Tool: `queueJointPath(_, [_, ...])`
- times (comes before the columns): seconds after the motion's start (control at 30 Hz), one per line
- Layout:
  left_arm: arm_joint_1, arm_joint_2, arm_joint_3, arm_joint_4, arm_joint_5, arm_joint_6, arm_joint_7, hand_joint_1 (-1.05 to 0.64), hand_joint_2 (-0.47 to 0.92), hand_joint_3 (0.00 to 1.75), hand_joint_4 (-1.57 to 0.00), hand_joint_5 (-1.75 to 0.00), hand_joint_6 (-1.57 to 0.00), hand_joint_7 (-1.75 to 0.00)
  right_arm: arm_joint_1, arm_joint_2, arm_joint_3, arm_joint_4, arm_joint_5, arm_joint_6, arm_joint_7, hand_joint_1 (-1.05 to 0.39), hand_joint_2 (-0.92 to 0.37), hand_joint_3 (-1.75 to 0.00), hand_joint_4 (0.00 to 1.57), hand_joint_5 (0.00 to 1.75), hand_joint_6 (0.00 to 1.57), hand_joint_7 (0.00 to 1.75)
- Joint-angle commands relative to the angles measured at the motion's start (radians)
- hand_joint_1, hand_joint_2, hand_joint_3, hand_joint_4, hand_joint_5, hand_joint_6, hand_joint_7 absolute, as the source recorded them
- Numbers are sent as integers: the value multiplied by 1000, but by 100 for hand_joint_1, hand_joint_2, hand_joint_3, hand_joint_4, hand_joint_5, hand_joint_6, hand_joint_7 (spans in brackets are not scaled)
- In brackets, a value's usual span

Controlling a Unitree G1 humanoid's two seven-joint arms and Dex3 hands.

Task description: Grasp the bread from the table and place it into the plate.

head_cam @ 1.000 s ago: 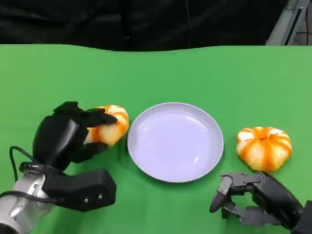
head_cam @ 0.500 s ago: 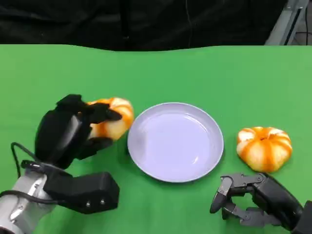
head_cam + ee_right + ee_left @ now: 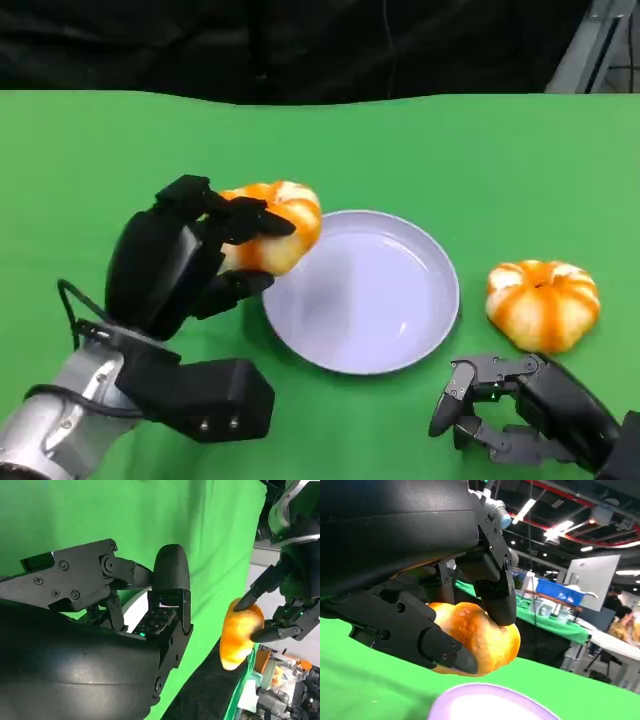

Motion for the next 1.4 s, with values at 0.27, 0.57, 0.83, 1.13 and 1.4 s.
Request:
queueJointPath(0.27, [-59, -58, -30, 55, -12, -40, -95, -11, 87, 1, -71, -124, -99, -46, 0, -2, -1, 9, -12, -13, -13, -7, -83, -62, 73, 156, 84, 109])
queueJointPath(0.57, [-104, -93, -57, 142, 6, -79, -84, -8, 86, 0, -72, -124, -102, -43, 8, 0, 6, -9, -17, -8, -21, -9, -86, -59, 73, 155, 82, 110])
queueJointPath(0.83, [-144, -124, -99, 232, 16, -102, -98, -9, 89, 1, -71, -115, -100, -35, 18, 2, 9, -37, -9, 14, -20, -8, -86, -56, 73, 157, 82, 111])
queueJointPath(1.13, [-176, -142, -129, 273, 14, -93, -114, -10, 86, 0, -72, -114, -103, -29, 21, 3, 12, -52, 0, 28, -13, -8, -85, -57, 72, 158, 84, 109])
queueJointPath(1.4, [-221, -165, -126, 352, -24, -100, -175, -9, 87, 0, -69, -111, -105, -21, 23, 4, 14, -46, -6, 22, -14, -9, -86, -56, 72, 159, 82, 111])
